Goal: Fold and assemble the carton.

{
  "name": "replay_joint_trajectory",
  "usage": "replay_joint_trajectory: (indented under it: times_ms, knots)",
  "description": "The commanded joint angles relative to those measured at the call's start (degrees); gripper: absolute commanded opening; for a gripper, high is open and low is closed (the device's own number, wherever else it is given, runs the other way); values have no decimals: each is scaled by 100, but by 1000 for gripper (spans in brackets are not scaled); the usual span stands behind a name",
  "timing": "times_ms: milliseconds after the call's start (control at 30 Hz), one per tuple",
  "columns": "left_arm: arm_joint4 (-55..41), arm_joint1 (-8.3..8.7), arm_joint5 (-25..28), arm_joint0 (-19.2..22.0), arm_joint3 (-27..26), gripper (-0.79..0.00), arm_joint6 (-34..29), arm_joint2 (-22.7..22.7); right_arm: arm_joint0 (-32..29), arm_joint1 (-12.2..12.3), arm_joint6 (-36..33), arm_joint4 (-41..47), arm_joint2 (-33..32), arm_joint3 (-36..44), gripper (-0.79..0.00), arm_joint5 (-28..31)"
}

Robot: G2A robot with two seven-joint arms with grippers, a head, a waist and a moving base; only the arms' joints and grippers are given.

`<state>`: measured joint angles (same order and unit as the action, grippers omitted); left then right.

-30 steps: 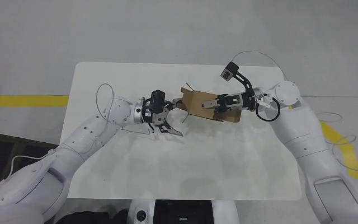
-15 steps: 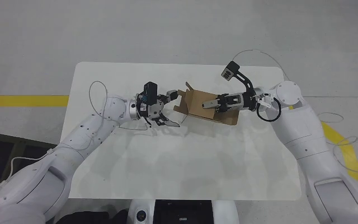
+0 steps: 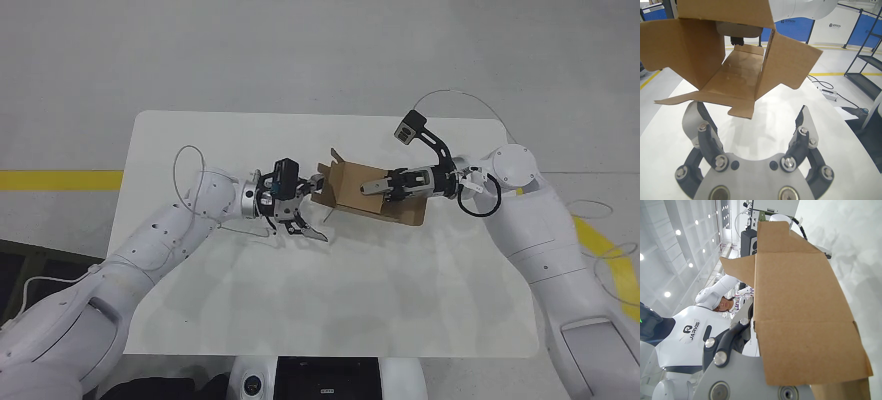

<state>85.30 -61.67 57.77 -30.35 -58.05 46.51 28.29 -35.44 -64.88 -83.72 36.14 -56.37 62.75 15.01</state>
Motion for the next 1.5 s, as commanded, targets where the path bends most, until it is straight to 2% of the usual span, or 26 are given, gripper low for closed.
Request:
replay_joint_trajectory:
  times_ms: [0, 233, 833, 900, 933, 967, 1000, 1200, 1467]
  knots:
    - [65, 18, -32, -17, -60, 0, 33, 14, -3, -10, 17, -3, 17, 2, -785, 0]
    - [318, 69, -158, -19, -225, 0, 158, 65, -5, -48, 33, -17, 87, -63, -785, 16]
    - [331, 52, -182, -15, -423, -18, 182, 14, 1, -87, 40, 2, 63, -140, -785, 30]
    - [294, 49, -169, -22, -415, -89, 170, 15, 0, -91, 32, 0, 64, -139, -785, 31]
    - [251, 46, -155, -30, -410, -188, 156, 15, 0, -93, 30, 8, 62, -141, -785, 34]
    - [211, 42, -124, -30, -413, -363, 124, 14, -1, -96, 29, 10, 61, -144, -785, 37]
    - [198, 40, -110, -30, -416, -403, 111, 14, -1, -99, 33, 9, 60, -148, -785, 38]
    - [95, 27, -63, -53, -380, -480, 63, 30, -6, -106, 34, 2, 46, -168, -785, 33]
    - [-88, 42, 23, -103, -296, -462, -23, 90, -17, -116, 2, 6, 30, -171, -785, 27]
